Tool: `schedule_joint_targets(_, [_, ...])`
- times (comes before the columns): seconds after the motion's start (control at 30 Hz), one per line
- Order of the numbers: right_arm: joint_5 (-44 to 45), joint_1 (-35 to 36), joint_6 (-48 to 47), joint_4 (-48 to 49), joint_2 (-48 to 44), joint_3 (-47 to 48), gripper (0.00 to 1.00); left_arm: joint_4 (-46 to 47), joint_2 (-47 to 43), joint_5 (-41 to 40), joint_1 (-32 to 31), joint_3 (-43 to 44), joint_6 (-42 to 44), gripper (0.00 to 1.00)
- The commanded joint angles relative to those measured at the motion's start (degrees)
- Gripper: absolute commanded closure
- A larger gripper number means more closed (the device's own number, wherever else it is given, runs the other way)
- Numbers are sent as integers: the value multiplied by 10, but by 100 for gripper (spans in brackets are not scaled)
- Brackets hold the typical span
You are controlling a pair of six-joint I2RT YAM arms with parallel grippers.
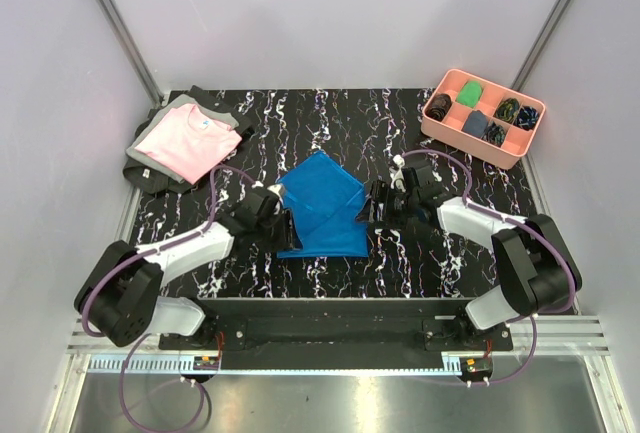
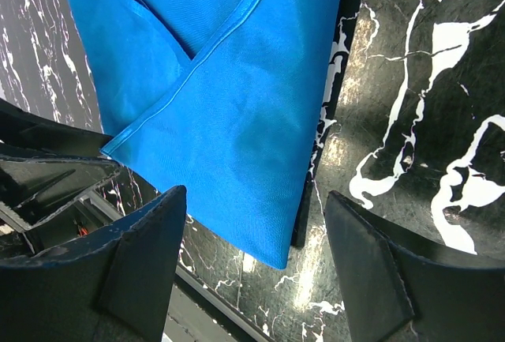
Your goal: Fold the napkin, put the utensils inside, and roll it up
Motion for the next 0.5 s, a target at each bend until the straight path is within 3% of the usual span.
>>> schedule_joint_targets(0.0, [-5,4,1,19,-19,-4,21,14,8,3,-11,2,-10,59])
schedule_joint_targets(0.1, [-5,4,2,21,-20,-6,21,15,12,-6,-14,2,-10,68])
schedule_joint_targets(0.27, [-3,4,1,21,-23,-8,21,33,-8,-4,-14,10,-10,100])
schedule_joint_targets(0.47, [5,4,3,20,-29,-5,20,35,-79,-29,-14,39,-12,100])
